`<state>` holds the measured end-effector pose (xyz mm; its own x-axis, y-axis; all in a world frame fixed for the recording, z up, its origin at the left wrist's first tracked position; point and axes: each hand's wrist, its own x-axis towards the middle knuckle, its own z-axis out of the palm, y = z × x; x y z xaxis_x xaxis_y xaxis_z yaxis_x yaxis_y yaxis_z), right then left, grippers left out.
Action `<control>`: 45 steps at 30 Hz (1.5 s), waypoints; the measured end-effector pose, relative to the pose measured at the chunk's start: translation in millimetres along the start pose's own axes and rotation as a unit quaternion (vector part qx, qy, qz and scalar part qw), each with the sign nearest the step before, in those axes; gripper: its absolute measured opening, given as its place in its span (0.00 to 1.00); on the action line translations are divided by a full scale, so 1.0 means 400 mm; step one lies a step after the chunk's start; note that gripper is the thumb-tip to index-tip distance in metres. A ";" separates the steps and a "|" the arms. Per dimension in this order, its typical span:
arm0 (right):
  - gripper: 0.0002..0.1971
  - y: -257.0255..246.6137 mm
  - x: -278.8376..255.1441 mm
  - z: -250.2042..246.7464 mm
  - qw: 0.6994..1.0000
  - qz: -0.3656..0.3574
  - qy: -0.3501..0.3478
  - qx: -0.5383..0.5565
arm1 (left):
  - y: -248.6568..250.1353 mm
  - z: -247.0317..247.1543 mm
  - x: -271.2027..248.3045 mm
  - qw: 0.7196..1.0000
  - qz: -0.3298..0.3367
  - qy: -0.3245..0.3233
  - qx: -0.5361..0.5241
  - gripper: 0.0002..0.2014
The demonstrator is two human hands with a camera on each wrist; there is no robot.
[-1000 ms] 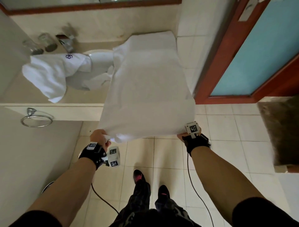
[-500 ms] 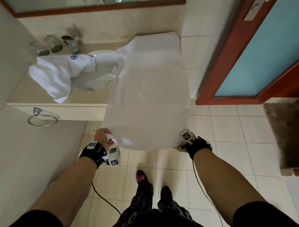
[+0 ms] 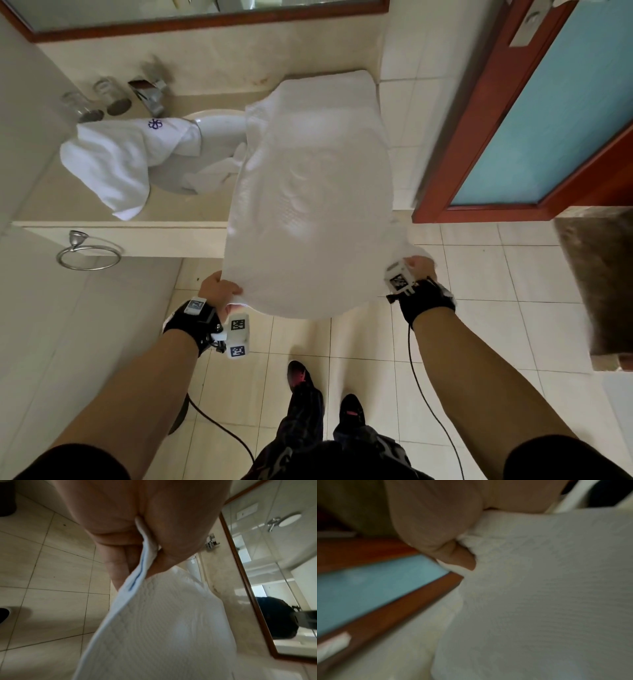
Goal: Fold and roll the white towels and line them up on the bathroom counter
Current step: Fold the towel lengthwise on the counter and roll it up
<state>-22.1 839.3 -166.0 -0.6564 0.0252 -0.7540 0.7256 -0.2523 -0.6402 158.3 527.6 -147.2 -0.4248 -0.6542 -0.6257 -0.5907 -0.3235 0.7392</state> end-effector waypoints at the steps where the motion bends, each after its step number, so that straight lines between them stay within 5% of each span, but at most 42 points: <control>1: 0.23 -0.009 -0.005 0.015 0.997 -0.048 0.027 -0.063 | -0.007 0.004 0.004 1.000 0.008 -0.005 0.001 0.24; 5: 0.24 0.001 -0.114 0.123 0.935 -0.271 -0.041 -0.224 | -0.009 0.033 -0.010 0.998 0.053 -0.024 0.026 0.29; 10: 0.23 0.102 -0.187 0.233 0.737 -0.421 -0.209 -0.487 | 0.024 0.063 -0.062 0.993 0.090 -0.063 0.053 0.19; 16: 0.15 0.161 -0.228 0.343 0.683 -0.433 -0.283 -0.516 | 0.047 0.066 -0.100 0.986 0.081 -0.147 -0.012 0.16; 20: 0.11 0.177 -0.229 0.364 0.715 -0.415 -0.277 -0.490 | 0.043 0.057 -0.084 0.990 0.116 -0.077 -0.028 0.14; 23: 0.08 0.181 -0.219 0.371 0.702 -0.402 -0.283 -0.515 | 0.041 0.048 -0.081 0.990 0.113 -0.041 -0.069 0.10; 27: 0.05 0.185 -0.203 0.376 0.719 -0.408 -0.243 -0.507 | 0.042 0.048 -0.073 0.988 0.103 -0.061 -0.102 0.10; 38: 0.08 0.183 -0.200 0.367 0.683 -0.418 -0.293 -0.523 | 0.024 0.045 -0.050 0.981 0.069 -0.104 -0.151 0.11; 41: 0.08 0.189 -0.194 0.367 0.708 -0.393 -0.281 -0.515 | 0.016 0.062 -0.059 0.977 0.039 -0.098 -0.185 0.14; 45: 0.06 0.188 -0.170 0.387 0.850 -0.267 -0.221 -0.397 | 0.036 0.106 -0.044 0.958 0.009 -0.110 -0.263 0.14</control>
<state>45.0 668.8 -139.9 -0.8219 -0.4784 -0.3092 0.0959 0.4189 -0.9029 128.2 563.5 -136.0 -0.6006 -0.5211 -0.6064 -0.1786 -0.6519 0.7370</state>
